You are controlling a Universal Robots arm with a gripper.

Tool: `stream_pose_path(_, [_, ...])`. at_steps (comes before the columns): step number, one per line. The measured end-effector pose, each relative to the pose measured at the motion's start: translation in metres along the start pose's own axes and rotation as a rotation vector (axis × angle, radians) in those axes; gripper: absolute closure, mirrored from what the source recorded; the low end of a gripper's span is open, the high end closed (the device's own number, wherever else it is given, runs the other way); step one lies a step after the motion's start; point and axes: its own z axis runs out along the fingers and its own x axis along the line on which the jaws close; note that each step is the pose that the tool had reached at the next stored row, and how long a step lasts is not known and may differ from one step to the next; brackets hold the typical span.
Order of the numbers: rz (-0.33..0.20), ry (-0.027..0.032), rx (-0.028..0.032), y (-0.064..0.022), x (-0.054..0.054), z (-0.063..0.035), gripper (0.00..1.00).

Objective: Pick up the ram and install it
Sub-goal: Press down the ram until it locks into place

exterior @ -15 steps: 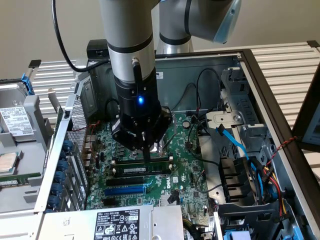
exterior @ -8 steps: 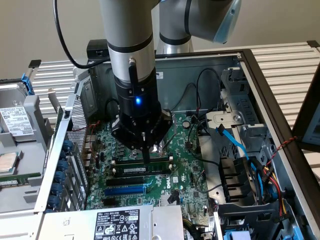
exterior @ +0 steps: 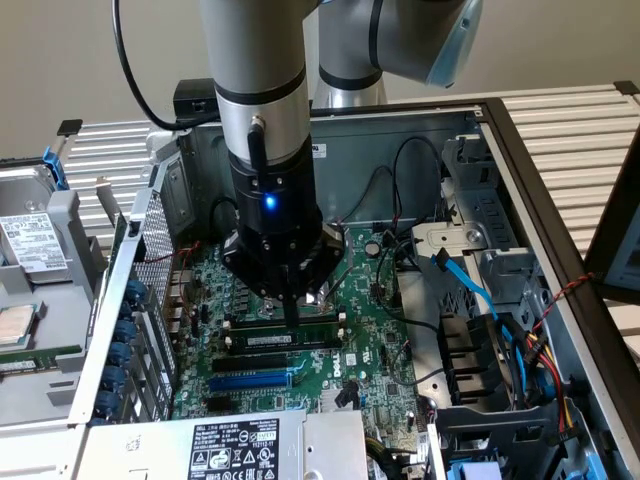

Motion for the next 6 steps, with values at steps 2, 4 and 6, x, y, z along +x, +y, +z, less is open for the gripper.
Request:
stream_pose_path(2, [0.002,0.0000,0.0000,0.0000,0.0000,0.0000,0.89])
stream_pose_path(4, [0.002,0.0000,0.0000,0.0000,0.0000,0.0000,0.89])
stream_pose_path(6, [0.002,0.0000,0.0000,0.0000,0.0000,0.0000,0.89])
